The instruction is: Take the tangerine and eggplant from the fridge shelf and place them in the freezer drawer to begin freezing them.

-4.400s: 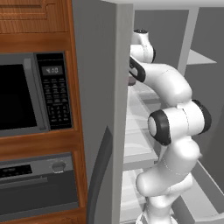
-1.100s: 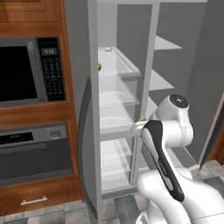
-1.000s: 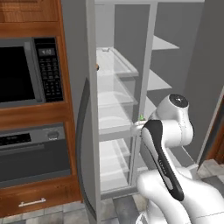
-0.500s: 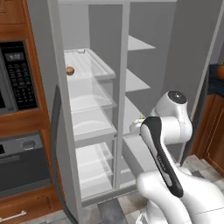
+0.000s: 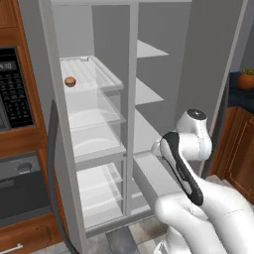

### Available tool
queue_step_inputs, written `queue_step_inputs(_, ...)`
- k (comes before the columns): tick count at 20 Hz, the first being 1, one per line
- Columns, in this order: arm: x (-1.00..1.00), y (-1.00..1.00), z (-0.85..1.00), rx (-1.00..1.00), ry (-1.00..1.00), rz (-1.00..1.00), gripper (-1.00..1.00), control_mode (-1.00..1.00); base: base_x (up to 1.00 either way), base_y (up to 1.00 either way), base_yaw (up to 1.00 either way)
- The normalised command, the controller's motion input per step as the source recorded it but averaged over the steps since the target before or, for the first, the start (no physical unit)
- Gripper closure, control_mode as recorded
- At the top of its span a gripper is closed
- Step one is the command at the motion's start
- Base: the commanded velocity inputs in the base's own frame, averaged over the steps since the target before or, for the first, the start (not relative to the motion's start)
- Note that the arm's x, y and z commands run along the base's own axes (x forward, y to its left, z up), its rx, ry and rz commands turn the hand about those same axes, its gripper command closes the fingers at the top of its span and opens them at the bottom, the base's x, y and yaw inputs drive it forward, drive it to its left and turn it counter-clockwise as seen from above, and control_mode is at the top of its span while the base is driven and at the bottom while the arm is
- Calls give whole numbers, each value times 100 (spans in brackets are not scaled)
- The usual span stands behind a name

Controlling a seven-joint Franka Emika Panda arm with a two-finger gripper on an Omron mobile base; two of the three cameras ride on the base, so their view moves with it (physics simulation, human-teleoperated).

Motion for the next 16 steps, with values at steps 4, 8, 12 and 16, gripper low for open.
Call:
queue_step_inputs(4,75,-44,-90,3,27,-14,100,-100,0,0,0)
queue_step_inputs(8,73,-10,-96,0,19,-14,100,-100,0,0,0)
queue_step_inputs(12,55,0,-97,-9,5,-14,100,-100,0,0,0)
queue_step_inputs(16,46,-13,-46,-2,7,-16,100,-100,0,0,0)
